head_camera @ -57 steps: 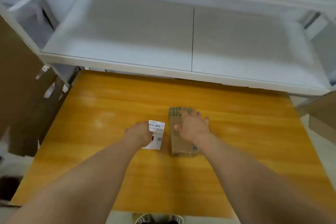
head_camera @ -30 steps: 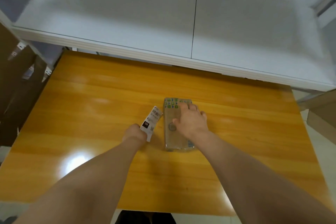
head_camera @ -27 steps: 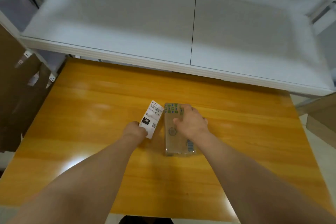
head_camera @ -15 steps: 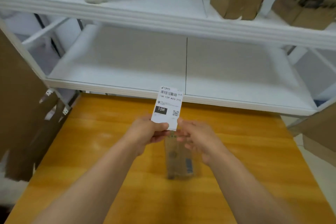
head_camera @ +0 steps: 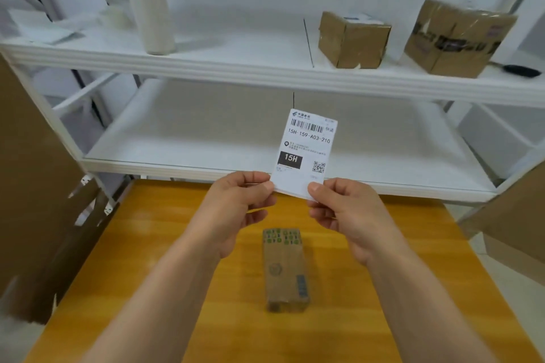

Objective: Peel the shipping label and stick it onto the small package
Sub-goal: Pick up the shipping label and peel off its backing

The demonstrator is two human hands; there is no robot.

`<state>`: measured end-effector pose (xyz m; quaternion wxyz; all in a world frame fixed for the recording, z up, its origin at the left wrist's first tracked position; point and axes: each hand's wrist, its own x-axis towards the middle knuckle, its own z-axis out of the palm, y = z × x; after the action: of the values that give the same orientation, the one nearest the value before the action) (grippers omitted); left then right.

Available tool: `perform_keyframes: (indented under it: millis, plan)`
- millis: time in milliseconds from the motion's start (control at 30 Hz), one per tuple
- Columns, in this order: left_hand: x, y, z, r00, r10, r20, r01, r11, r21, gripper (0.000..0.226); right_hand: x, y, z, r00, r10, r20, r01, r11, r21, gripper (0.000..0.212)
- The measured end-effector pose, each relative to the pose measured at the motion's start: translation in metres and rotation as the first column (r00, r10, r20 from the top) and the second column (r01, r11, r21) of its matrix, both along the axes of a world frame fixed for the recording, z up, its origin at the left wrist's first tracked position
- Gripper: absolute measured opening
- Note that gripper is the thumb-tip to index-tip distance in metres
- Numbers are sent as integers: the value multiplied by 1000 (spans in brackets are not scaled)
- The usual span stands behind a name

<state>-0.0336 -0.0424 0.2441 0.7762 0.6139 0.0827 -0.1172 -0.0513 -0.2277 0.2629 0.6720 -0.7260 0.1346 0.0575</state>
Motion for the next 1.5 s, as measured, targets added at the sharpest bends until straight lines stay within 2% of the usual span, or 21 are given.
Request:
perform_keyframes:
  millis: [300, 467, 633, 933, 1167, 1300, 1500]
  plan:
    - [-9, 2, 4, 997, 59, 39, -58, 998, -38, 13, 0, 11, 0, 999, 29, 26, -30, 999, 41, 5]
    - [-9, 6, 5, 997, 71, 24, -69, 996, -61, 15, 2, 20, -1, 998, 50, 34, -54, 990, 131, 25]
    - [-6, 10, 8, 996, 80, 27, -78, 994, -76, 20, 7, 22, 2, 998, 19, 53, -27, 986, 164, 30]
    - [-1, 11, 13, 997, 72, 21, -70, 994, -84, 20, 12, 22, 9, 996, 9, 83, -21, 990, 141, 33]
    - [-2, 11, 11, 997, 73, 16, -73, 996, -45, 18, 11, 19, 12, 994, -13, 113, 7, 999, 52, 54]
    - [-2, 9, 11, 995, 59, 80, -56, 998, -35, 31, 11, 20, 12, 994, -11, 108, 7, 999, 45, 58]
    - [-3, 6, 14, 987, -36, 157, 39, 999, -20, 30, 9, 22, 13, 994, -1, 111, -2, 1000, 23, 62]
